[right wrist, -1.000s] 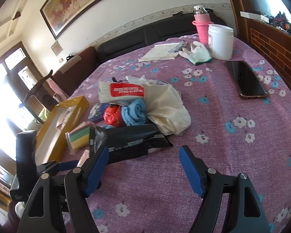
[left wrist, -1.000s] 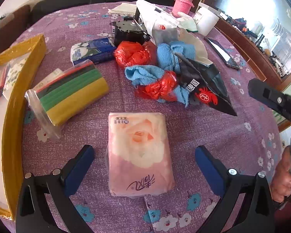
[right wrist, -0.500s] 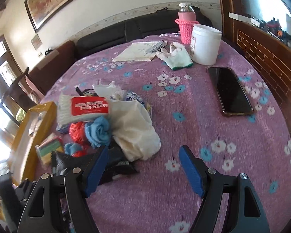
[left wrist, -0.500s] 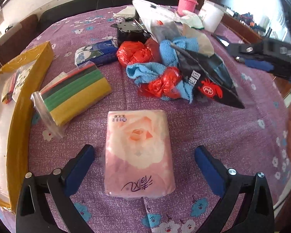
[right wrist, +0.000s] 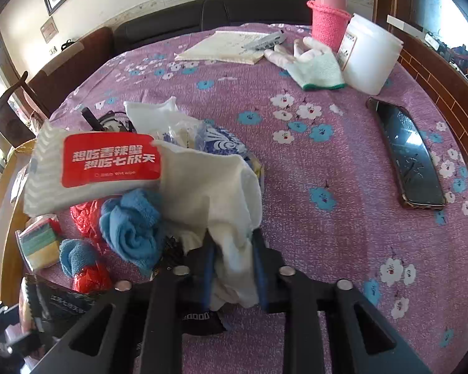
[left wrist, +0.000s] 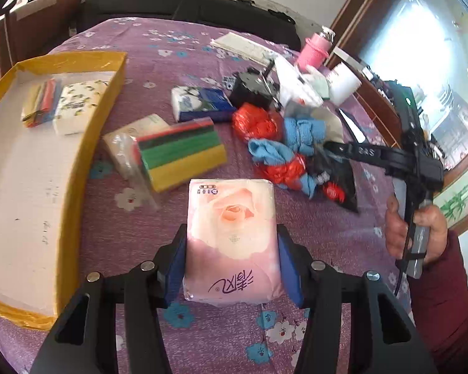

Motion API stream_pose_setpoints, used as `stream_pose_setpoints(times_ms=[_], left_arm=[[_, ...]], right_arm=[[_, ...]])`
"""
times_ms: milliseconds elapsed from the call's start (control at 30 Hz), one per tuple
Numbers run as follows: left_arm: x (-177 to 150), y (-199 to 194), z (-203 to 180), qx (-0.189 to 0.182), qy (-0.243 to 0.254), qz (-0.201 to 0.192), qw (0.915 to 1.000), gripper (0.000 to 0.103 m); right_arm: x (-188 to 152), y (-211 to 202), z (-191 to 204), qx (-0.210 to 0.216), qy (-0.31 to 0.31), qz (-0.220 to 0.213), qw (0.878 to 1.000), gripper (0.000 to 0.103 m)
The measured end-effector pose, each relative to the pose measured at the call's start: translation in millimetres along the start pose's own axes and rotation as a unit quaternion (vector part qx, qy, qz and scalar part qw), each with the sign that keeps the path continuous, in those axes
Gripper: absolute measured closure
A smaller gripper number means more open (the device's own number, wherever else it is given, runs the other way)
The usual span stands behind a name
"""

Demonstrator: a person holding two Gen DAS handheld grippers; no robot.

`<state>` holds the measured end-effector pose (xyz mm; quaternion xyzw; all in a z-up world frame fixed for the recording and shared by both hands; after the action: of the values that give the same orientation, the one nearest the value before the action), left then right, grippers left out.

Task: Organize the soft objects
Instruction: 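Grasp the pink tissue pack with the left tool while the right tool grasps the white cloth, then carry the pink pack and white cloth into the tray and release both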

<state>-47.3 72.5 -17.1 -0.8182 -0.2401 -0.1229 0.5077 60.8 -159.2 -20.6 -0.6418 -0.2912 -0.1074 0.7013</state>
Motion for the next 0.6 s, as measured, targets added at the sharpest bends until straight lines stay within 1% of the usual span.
stream_pose_setpoints(times_ms=[133,300,400,467,600], left_arm=[[8,-17,6,-0.01,-0.016,-0.02,0.9996,0.051],[20,-45,22,-0.014,-0.038,-0.05,0.9979,0.051],[32,-65,39,-0.02,-0.057,-0.069,0.9958,0.051],[43,-78,53,-0.019,-0.067,-0.082,0.9942,0.051],[70,-100,87,0.016,-0.073,-0.111,0.9909,0.051]], right_arm=[[-1,-35,-1,-0.016,-0.003,-0.029,0.999,0.085],[1,-93,4,-0.011,-0.003,-0.078,0.997,0.085],[6,-120,20,0.021,-0.002,-0.1,0.995,0.085],[13,-130,41,0.047,-0.011,-0.109,0.993,0.085],[27,-134,91,0.098,-0.038,-0.11,0.988,0.084]])
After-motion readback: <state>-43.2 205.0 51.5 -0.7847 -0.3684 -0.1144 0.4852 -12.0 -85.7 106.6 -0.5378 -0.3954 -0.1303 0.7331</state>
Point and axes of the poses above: each gripper's, at about its wrist camera, not at the fingertips, and y roughly the way its jaws point, z to its left, x to its top, the point moved 7 cm from there along y, roughly the way its jaws point, and after that the axes turned 14 degrees about -y, right-handed, at the moved point
